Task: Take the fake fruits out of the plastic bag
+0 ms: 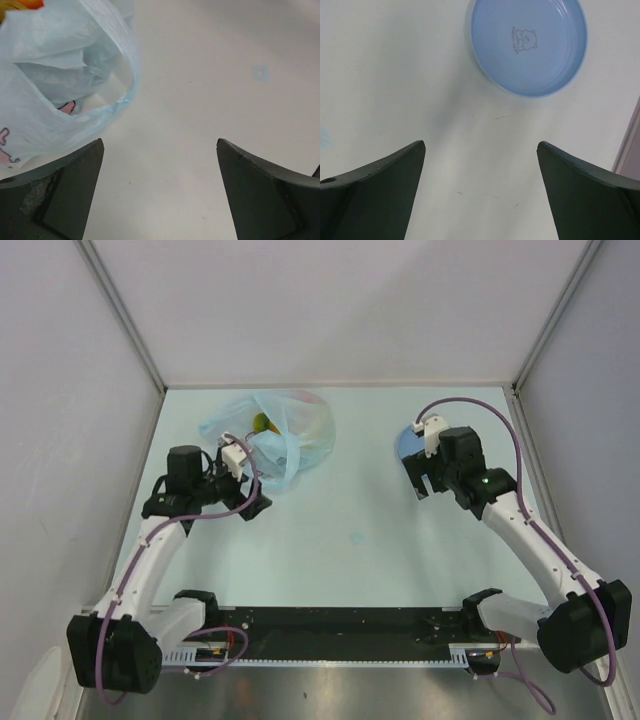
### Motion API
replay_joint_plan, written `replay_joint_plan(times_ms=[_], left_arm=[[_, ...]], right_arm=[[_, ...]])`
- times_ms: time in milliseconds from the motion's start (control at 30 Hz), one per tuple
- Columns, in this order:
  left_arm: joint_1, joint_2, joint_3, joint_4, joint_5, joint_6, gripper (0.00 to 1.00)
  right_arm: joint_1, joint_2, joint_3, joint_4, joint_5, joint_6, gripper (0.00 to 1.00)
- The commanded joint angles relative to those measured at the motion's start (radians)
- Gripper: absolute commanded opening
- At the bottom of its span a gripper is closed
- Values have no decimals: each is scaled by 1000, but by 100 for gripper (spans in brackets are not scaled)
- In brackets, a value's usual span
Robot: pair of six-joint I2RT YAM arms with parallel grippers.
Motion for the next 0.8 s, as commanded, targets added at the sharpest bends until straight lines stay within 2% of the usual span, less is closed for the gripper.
replay_joint_plan(times_ms=[0,133,400,600,767], left_arm=[[-4,27,30,-97,80,21,100],[-4,-85,-38,0,20,23,100],[30,-125,-33,20,-47,42,100],[25,-109,-59,14,63,-46,100],[33,-148,-69,34,-13,-102,100]], right_arm=[[46,-1,26,-3,-17,-116,100],[101,10,24,-8,-20,-207,100],[100,143,24,4,20,-244,98],[51,260,24,104,72,-251,95],[43,370,35,234,103,-294,93]])
